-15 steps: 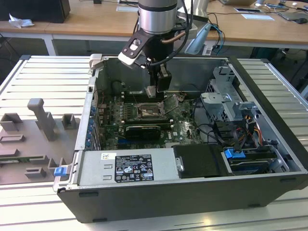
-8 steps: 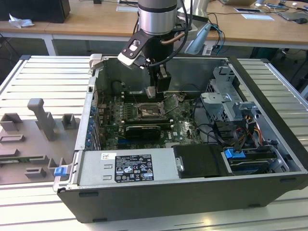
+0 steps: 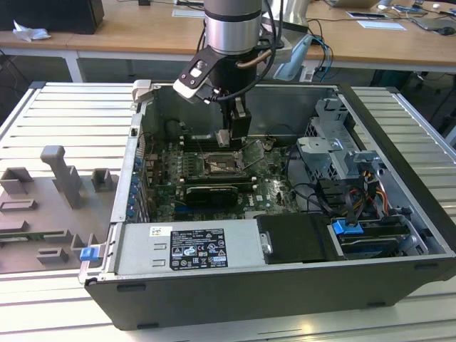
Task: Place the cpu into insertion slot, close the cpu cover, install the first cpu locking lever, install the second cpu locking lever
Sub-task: 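Place the cpu into insertion slot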
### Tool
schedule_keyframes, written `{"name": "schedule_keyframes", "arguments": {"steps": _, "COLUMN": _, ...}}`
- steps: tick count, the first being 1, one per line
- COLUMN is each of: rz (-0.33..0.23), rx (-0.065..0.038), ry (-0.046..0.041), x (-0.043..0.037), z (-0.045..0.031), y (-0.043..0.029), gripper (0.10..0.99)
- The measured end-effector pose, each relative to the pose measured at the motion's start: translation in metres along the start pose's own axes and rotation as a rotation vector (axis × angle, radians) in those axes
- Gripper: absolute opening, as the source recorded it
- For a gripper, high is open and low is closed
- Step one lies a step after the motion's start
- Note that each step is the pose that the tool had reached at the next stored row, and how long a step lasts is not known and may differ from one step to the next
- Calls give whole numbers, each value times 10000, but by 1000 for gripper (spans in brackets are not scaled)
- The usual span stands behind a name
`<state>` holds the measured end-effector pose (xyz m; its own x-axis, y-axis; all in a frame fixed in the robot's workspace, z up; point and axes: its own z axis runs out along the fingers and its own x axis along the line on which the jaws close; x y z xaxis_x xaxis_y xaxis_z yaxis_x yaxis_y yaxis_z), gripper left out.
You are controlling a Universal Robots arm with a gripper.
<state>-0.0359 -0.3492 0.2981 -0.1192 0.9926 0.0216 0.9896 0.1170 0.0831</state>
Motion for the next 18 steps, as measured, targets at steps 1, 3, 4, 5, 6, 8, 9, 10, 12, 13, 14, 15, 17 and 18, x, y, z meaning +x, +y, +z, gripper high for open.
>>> {"name": "schedule_keyframes", "arguments": {"steps": 1, "rz": 42, "rx": -2, "ry": -3, "x": 0, "z": 4, "y": 0, "gripper": 533}}
{"name": "schedule_keyframes", "arguments": {"steps": 3, "rz": 146, "rx": -3, "ry": -12, "x": 0, "z": 13, "y": -1, "gripper": 533}}
{"name": "schedule_keyframes", "arguments": {"steps": 4, "rz": 182, "rx": -4, "ry": -16, "x": 0, "z": 16, "y": -1, "gripper": 533}}
{"name": "schedule_keyframes", "arguments": {"steps": 5, "rz": 241, "rx": -5, "ry": -21, "x": 0, "z": 21, "y": -2, "gripper": 533}}
{"name": "schedule_keyframes", "arguments": {"steps": 6, "rz": 322, "rx": -8, "ry": -26, "x": -1, "z": 33, "y": -3, "gripper": 533}}
{"name": "schedule_keyframes", "arguments": {"steps": 8, "rz": 517, "rx": -11, "ry": -50, "x": -1, "z": 59, "y": -5, "gripper": 533}}
{"name": "schedule_keyframes", "arguments": {"steps": 9, "rz": 602, "rx": -13, "ry": -58, "x": -1, "z": 69, "y": -6, "gripper": 533}}
{"name": "schedule_keyframes", "arguments": {"steps": 10, "rz": 779, "rx": -11, "ry": -78, "x": -2, "z": 92, "y": -8, "gripper": 533}}
{"name": "schedule_keyframes", "arguments": {"steps": 12, "rz": 939, "rx": -14, "ry": -92, "x": -3, "z": 146, "y": -12, "gripper": 533}}
{"name": "schedule_keyframes", "arguments": {"steps": 13, "rz": 965, "rx": -15, "ry": -94, "x": -4, "z": 165, "y": -14, "gripper": 533}}
{"name": "schedule_keyframes", "arguments": {"steps": 14, "rz": 984, "rx": -16, "ry": -96, "x": -4, "z": 182, "y": -15, "gripper": 533}}
{"name": "schedule_keyframes", "arguments": {"steps": 15, "rz": 998, "rx": -17, "ry": -96, "x": -4, "z": 198, "y": -16, "gripper": 533}}
{"name": "schedule_keyframes", "arguments": {"steps": 17, "rz": 1011, "rx": -17, "ry": -96, "x": -5, "z": 221, "y": -18, "gripper": 533}}
{"name": "schedule_keyframes", "arguments": {"steps": 18, "rz": 1017, "rx": -19, "ry": -68, "x": -5, "z": 233, "y": -20, "gripper": 533}}
